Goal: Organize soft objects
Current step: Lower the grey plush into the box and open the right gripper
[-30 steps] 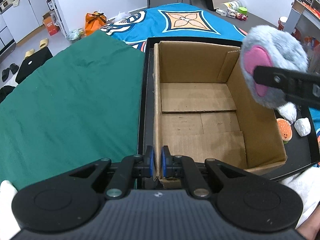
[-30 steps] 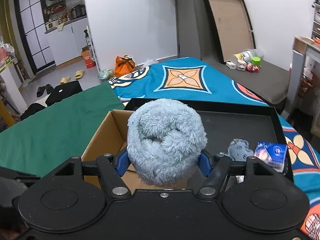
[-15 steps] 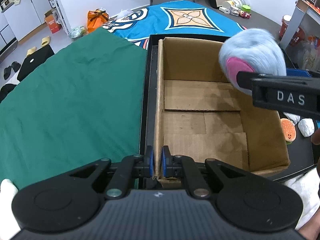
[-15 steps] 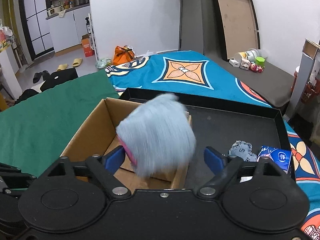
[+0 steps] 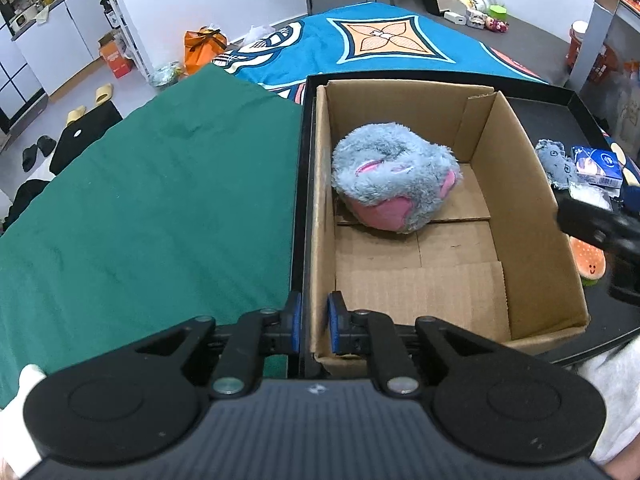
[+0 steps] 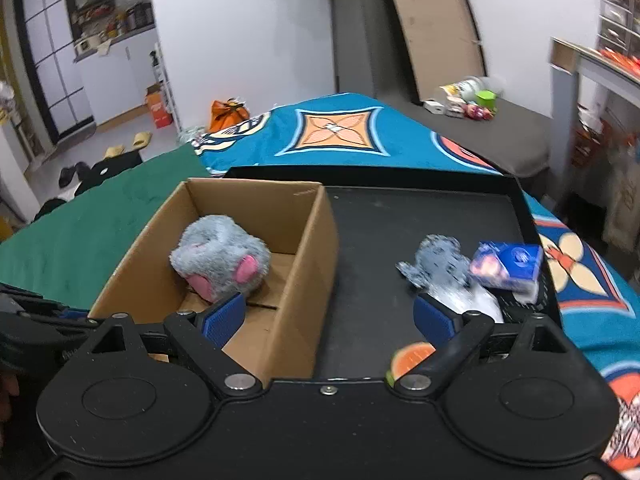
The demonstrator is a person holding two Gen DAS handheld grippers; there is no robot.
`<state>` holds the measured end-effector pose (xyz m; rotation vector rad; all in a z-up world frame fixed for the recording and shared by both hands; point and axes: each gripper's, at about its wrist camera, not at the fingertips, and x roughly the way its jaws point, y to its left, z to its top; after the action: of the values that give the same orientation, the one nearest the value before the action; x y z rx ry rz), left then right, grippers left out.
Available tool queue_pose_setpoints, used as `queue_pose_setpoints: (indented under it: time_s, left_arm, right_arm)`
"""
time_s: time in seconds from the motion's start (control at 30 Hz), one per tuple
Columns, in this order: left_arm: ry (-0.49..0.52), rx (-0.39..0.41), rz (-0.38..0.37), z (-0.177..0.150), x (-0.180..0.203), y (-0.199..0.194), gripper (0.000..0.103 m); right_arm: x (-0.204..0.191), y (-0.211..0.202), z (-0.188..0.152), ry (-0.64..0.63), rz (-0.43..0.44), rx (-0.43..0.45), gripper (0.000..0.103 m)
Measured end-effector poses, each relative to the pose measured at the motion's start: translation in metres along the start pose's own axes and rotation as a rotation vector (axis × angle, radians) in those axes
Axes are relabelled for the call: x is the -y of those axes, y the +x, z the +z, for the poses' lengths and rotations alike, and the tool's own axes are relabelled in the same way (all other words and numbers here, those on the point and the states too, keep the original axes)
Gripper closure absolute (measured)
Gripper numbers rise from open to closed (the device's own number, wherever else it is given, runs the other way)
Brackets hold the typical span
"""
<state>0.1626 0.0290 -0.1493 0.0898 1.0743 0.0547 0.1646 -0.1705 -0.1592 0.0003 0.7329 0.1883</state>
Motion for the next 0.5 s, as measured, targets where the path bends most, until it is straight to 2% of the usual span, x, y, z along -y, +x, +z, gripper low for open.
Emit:
queue_pose_setpoints:
  time_s: [0.13, 0.2, 0.27, 0.33, 0.5]
  left_arm:
    - [0.018, 0.023, 0.051, 0.0, 0.004, -0.005, 0.077]
    - [0.047, 0.049, 0.078, -0.001, 0.009, -0.009, 0.067]
    - [0.077, 0.068, 0.107, -0.002, 0.015, -0.013, 0.053]
    - [0.098, 0.08, 0.137, -0.002, 0.019, -0.015, 0.048]
    - [0.104, 0.1, 0.153, -0.002, 0.022, -0.021, 0.035]
  right_arm:
    - [0.019, -0.004, -0.01, 0.041, -0.021, 0.03, 0.012]
    - [0.032, -0.004, -0.015, 0.078, -0.031, 0.035, 0.012]
    - [0.045, -0.004, -0.02, 0.109, -0.037, 0.036, 0.012]
    - [0.056, -0.004, -0.025, 0.116, -0.05, 0.042, 0.012]
    - [0.091, -0.002, -0.035, 0.146, -0.105, 0.03, 0.017]
